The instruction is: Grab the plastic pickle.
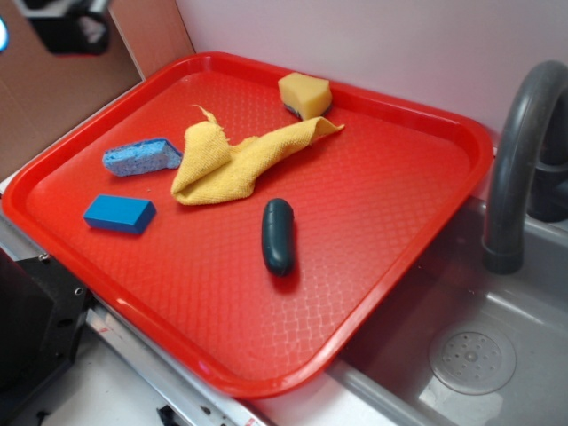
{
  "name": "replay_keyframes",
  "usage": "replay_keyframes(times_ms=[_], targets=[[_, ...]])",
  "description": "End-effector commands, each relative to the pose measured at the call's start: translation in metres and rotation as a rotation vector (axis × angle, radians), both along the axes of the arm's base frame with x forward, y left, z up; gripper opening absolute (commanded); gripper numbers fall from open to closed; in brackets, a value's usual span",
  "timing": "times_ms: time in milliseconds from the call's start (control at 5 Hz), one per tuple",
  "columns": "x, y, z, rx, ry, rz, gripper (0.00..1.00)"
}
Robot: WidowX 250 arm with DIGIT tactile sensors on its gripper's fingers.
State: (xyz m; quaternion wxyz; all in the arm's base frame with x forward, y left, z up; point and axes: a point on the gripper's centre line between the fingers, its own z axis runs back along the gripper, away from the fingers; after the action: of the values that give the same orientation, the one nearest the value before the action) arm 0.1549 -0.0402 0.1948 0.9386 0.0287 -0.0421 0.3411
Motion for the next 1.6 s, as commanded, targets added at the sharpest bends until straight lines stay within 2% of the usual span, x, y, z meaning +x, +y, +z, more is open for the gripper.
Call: replay_keyframes(times_ms=[0,200,400,600,1000,1200,1400], targets=[[0.044,-0.017,-0.05,-0.038,-0.1,0.206,1.0],[0.059,-0.031,-0.082,-0.018,-0.05,0.144,1.0],[0.065,-0.05,-0.113,-0.041,-0.035,0.067,1.0],[0.066,-0.065,-0.139,-0.041,0.006,0.003,1.0],[0.067,-0.078,-0.178,-0.025,0.059,-0.051,1.0],[0.065,-0.079,-0.182,-0.026,0.033,-0.021,0.0],[0.063,-0.077,-0.189,0.003,0.036,-0.013,0.0]])
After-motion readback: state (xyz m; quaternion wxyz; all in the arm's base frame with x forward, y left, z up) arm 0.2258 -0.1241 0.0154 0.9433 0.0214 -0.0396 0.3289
